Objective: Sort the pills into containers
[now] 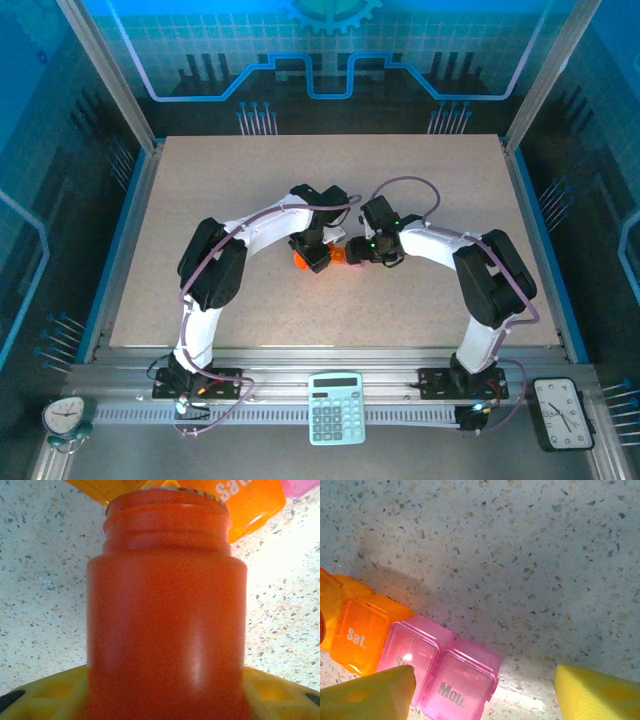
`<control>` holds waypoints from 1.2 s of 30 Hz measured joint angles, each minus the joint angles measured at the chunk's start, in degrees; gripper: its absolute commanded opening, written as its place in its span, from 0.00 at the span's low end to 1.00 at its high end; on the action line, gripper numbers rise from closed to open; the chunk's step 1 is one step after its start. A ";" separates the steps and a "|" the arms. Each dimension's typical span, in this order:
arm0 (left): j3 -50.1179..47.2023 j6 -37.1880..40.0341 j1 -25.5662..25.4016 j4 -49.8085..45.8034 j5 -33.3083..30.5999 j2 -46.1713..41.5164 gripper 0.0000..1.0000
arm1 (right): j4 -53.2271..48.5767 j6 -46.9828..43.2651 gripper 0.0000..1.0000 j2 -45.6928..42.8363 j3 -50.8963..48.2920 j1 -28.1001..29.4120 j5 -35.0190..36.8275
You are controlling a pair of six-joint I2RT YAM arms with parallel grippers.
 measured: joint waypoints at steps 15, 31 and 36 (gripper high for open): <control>2.62 1.11 -0.90 -1.66 -1.86 1.79 0.04 | -0.02 0.00 0.75 0.00 0.00 0.00 0.02; 5.07 2.38 -1.92 -3.63 -6.05 2.99 0.03 | -0.04 -0.02 0.75 0.02 0.07 0.00 0.07; 5.70 2.80 -2.47 -4.22 -7.13 3.41 0.03 | -0.07 -0.02 0.75 0.02 0.07 0.00 0.07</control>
